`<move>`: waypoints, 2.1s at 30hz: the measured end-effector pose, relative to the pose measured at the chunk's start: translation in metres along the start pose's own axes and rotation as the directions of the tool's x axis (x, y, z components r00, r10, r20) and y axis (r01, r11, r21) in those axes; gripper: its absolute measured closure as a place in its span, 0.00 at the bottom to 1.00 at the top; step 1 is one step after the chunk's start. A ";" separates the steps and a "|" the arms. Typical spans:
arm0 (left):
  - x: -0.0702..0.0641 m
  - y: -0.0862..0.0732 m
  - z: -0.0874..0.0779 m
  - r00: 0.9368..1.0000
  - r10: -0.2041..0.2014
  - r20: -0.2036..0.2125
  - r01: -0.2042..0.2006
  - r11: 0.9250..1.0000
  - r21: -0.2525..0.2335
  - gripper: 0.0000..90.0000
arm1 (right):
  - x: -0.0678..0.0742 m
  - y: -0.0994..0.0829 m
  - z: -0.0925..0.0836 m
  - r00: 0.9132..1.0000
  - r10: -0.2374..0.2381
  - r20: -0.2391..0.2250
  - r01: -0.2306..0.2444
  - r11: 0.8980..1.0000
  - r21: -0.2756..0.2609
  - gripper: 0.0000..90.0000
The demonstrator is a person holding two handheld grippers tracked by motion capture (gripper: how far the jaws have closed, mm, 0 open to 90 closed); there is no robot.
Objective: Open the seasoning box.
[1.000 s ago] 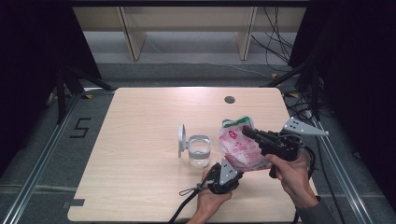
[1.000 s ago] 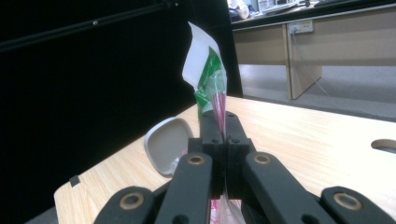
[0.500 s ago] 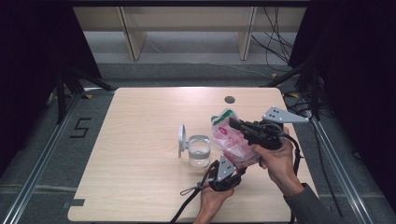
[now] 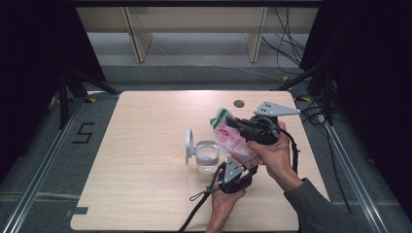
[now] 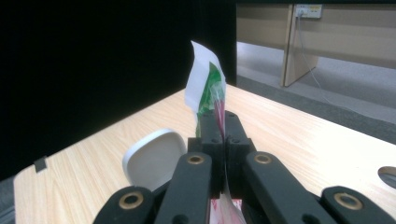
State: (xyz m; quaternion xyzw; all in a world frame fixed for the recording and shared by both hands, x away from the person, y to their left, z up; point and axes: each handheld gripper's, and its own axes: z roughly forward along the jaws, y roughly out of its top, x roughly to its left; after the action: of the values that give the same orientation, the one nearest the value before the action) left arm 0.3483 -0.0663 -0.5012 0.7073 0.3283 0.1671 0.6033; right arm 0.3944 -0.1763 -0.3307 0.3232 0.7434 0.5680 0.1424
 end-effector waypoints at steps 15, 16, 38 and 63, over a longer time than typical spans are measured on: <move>0.004 0.001 0.000 1.000 -0.023 0.017 0.023 1.000 -0.019 0.81 | 0.004 0.004 0.025 0.999 -0.047 0.006 0.046 0.997 0.055 1.00; 0.005 0.001 0.000 1.000 -0.024 0.017 0.024 0.999 -0.021 0.81 | 0.006 0.004 0.027 0.999 -0.038 0.013 0.038 0.998 0.059 1.00; 0.006 0.000 0.000 0.999 -0.025 0.033 0.026 0.999 -0.026 0.81 | 0.008 0.003 0.043 0.997 -0.071 0.015 0.069 0.992 0.104 1.00; 0.005 -0.002 -0.001 0.998 -0.050 0.050 0.052 0.998 -0.042 0.82 | 0.017 0.001 0.056 0.993 -0.119 0.015 0.114 0.977 0.181 1.00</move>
State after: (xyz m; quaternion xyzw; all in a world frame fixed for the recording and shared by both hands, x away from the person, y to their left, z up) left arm 0.3510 -0.0618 -0.5037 0.6892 0.3279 0.1415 0.6305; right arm 0.4143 -0.1235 -0.3441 0.2980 0.8074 0.4850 0.1551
